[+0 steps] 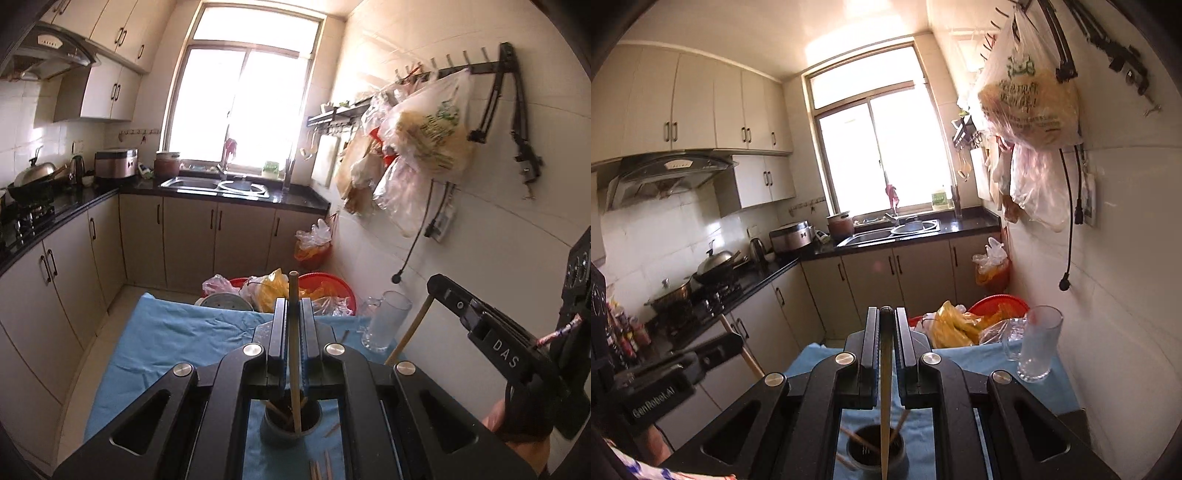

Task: Organize utensils
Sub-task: 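Carry both held chopsticks up and over the black cup, then lower the chopsticks into the cup and open both grippers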

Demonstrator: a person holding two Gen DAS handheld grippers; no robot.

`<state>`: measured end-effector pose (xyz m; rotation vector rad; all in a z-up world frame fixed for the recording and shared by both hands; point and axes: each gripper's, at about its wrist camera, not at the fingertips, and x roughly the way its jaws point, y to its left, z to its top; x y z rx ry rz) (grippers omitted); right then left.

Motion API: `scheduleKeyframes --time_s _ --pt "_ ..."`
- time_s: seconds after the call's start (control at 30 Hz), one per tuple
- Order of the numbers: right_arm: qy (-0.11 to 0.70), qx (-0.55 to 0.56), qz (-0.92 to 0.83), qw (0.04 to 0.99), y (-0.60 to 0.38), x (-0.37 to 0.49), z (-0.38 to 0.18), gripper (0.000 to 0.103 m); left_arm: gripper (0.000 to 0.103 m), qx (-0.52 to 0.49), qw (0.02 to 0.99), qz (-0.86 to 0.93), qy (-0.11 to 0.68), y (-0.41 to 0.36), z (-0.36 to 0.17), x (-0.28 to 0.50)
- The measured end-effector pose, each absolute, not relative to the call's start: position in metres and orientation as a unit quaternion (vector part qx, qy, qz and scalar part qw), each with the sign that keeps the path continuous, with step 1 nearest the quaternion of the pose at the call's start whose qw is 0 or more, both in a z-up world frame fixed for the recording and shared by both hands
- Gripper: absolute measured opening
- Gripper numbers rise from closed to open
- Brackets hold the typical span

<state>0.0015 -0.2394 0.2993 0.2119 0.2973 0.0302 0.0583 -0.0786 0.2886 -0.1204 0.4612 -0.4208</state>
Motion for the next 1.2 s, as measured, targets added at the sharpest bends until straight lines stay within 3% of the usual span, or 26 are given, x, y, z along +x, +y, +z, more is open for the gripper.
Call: scheduleKeyframes --time_s 0.37,0.9,1.2 --pt "0.216 0.156 0.011 0.964 -0.258 0.064 0.236 0.008 0.005 -0.031 0.934 -0.182 0.307 -0.106 0.217 0.128" --pt "0.161 0.159 0.015 0.974 -0.268 0.042 0.3 0.008 0.005 -0.012 0.926 -0.169 0.337 -0.108 0.191 0.139" --pt "0.243 0.153 0.004 0.958 -0.263 0.086 0.238 0.008 0.006 -0.015 0.928 -0.169 0.331 -0.103 0.192 0.133"
